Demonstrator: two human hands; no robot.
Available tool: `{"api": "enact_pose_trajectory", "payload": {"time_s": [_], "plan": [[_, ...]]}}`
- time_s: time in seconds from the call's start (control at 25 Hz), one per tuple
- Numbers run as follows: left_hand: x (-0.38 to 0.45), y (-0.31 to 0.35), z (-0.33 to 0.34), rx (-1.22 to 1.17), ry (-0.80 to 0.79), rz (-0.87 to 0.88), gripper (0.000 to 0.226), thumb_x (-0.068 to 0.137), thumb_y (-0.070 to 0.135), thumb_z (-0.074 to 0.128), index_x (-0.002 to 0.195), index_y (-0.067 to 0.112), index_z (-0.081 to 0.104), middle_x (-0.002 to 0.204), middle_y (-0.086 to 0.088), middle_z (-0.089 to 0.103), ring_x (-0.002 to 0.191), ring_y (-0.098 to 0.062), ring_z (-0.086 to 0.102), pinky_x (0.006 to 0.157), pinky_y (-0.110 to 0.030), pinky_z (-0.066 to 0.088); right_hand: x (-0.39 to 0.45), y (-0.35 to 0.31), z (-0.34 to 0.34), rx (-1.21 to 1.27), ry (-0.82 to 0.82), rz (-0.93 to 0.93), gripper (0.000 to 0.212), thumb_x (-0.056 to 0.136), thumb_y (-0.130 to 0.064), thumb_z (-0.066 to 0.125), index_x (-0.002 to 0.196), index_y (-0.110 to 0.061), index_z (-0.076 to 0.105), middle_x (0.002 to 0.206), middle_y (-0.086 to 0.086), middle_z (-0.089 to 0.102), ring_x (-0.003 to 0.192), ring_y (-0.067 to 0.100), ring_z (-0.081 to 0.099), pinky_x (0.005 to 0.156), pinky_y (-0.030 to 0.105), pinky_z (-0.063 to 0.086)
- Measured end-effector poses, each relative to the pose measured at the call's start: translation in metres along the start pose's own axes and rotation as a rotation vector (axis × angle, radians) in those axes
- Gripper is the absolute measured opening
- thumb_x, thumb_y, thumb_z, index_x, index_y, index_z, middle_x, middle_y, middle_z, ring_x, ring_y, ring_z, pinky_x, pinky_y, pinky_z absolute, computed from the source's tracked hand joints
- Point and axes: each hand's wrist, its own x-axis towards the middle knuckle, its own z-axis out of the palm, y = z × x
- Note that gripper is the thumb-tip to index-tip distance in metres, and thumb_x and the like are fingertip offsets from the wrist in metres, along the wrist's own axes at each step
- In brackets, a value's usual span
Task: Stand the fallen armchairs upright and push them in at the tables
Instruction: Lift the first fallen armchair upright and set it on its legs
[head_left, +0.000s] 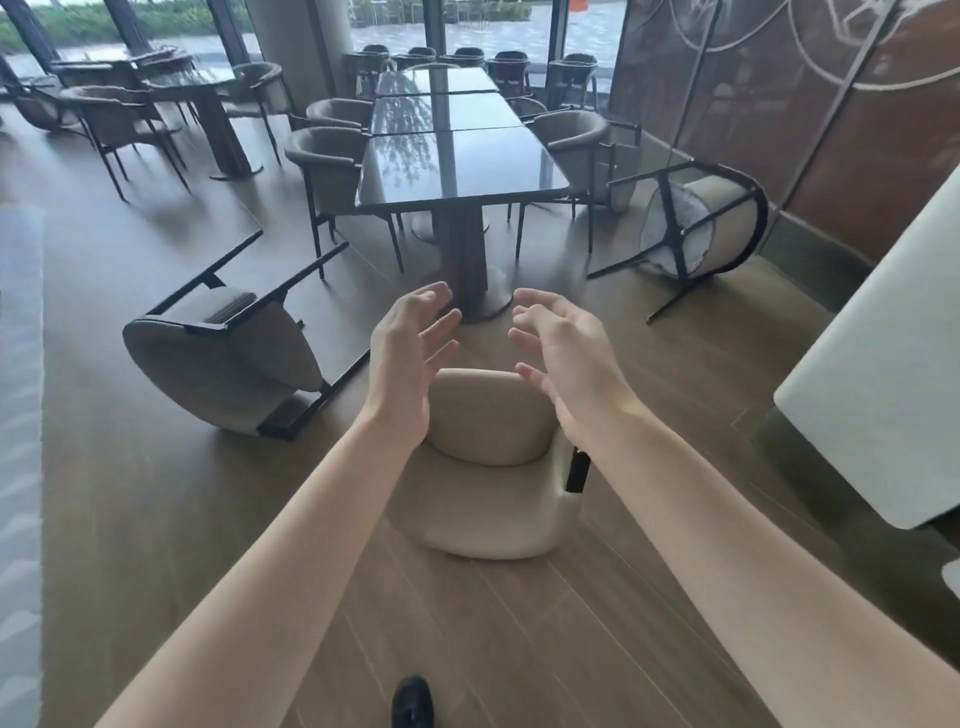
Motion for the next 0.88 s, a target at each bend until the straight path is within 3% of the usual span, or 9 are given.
{"api": "enact_pose_trajectory", "payload": {"time_s": [0.2,0.44,0.64,0.88], "plan": [[0.085,0.004,-0.033,-0.041,0.035,0.008,0.026,0.101,0.019,0.047,0.102,0.024,0.072,0.121,0.002,0.073,0.106,-0.011,0.072,0.096,-0.032,0.051,0.063,0.013,0.053,0.043,0.073,0.054,0.03,0.093,-0.017,0.055,0.116,-0.029,0.069,0.111,-0.009,0.067,0.112,0.011,0.064,0.096,0.039,0.052],[0.15,-0.024,-0.059,-0.058,-0.025,-0.005,0.029,0.101,0.014,0.046,0.099,0.023,0.073,0.116,0.001,0.076,0.105,-0.015,0.073,0.098,-0.036,0.052,0.112,0.044,0.082,0.153,0.011,0.12,0.031,0.098,-0.02,0.053,0.124,-0.031,0.065,0.127,-0.008,0.064,0.114,0.007,0.065,0.096,0.036,0.053],[0.178,-0.082,-0.08,-0.053,-0.216,-0.141,0.027,0.097,0.021,0.047,0.11,0.023,0.07,0.126,-0.001,0.072,0.113,-0.018,0.07,0.096,-0.036,0.052,0.144,0.093,0.08,0.224,0.053,0.207,0.032,0.098,-0.017,0.052,0.125,-0.028,0.065,0.128,-0.004,0.065,0.114,0.01,0.066,0.102,0.041,0.05],[0.202,-0.17,-0.097,-0.01,-0.187,-0.319,0.031,0.087,0.036,0.055,0.112,0.026,0.071,0.122,0.004,0.074,0.114,-0.014,0.069,0.093,-0.032,0.051,0.179,0.182,0.066,0.286,0.122,0.369,0.035,0.102,-0.015,0.048,0.133,-0.024,0.059,0.131,-0.004,0.063,0.117,0.011,0.064,0.106,0.043,0.047]]}}
